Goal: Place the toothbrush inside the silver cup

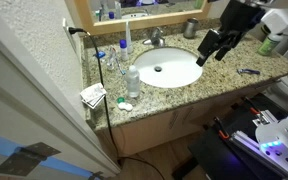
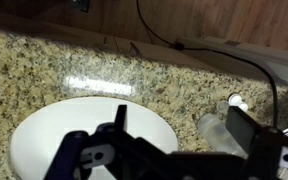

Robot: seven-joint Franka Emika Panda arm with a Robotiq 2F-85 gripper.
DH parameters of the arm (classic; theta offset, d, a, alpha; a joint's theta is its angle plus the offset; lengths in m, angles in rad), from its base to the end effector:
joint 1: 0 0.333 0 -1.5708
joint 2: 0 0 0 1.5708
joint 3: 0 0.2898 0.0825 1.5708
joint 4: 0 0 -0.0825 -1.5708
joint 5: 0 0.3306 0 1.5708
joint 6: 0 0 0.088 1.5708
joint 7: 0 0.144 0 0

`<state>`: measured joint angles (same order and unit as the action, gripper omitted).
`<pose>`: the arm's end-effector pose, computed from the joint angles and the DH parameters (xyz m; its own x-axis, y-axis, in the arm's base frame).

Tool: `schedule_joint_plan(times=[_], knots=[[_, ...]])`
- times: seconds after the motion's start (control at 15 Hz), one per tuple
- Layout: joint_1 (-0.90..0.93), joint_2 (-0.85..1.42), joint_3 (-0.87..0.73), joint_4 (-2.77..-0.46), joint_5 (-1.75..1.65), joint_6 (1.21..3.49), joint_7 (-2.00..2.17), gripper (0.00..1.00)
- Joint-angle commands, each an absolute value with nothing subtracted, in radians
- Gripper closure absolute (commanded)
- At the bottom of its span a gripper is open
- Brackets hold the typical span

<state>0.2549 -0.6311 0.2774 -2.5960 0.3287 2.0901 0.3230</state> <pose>0.2834 0.1949 0.4252 0.9982 0.0144 0.0574 0.0238 -0.9859 -0.1657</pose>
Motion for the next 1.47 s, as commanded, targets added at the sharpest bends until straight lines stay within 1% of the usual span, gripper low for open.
schedule_joint_plan(times=[0.0,0.73,0.8,1.07,1.27,1.33,1.4], knots=[[0.253,-0.631,0.278,-2.594,0.329,2.087,0.322,0.0],[0.253,-0.631,0.278,-2.594,0.329,2.087,0.322,0.0],[0.245,-0.602,0.292,-2.591,0.321,2.104,0.337,0.0],[0.217,-0.411,0.377,-2.533,0.272,2.317,0.429,0.0],[0.163,-0.269,0.445,-2.443,0.13,2.473,0.581,0.0],[0.165,-0.26,0.442,-2.42,0.111,2.497,0.624,0.0],[0.215,-0.328,0.405,-2.495,0.145,2.465,0.575,0.0]])
